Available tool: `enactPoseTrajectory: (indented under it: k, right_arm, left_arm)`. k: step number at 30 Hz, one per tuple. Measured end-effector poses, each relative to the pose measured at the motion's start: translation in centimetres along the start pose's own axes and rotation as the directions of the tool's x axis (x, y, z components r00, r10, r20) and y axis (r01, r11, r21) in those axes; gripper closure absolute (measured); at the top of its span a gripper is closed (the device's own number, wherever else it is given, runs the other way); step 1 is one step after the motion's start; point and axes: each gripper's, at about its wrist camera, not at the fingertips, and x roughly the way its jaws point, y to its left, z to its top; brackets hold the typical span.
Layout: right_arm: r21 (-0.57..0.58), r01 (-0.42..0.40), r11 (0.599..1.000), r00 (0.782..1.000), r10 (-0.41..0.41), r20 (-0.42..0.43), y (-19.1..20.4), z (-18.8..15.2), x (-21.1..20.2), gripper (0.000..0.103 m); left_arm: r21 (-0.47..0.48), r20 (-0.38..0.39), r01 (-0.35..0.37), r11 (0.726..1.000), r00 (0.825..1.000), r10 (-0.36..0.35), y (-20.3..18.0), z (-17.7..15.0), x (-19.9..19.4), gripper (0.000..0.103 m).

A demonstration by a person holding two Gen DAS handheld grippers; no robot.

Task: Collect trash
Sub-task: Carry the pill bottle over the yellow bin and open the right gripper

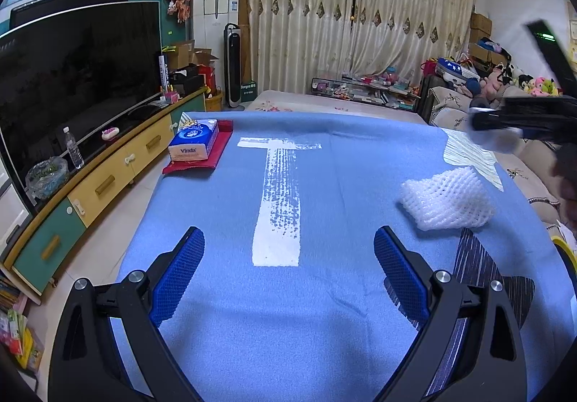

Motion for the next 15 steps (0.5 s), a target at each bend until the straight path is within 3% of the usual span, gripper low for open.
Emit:
enactPoseTrajectory:
  k: [9,15]
  right_arm:
    - [0.08,0.052,0.995,0.998,-0.056,0.038,-7.5,-8.1,-7.5,0.021]
    - [0.239,0.161,0.958,0.985,-0.172,0.027,-15.2,-14.5,-11.5,0.021]
  left_arm:
    - [0.011,0.007,-0.007,1.0,1.0,0.007,-0.2,-0.2,-0.5,0.009]
    - [0.024,0.016,-0.01,1.0,1.0,0.01,-0.3,-0.1,-0.7,0.009]
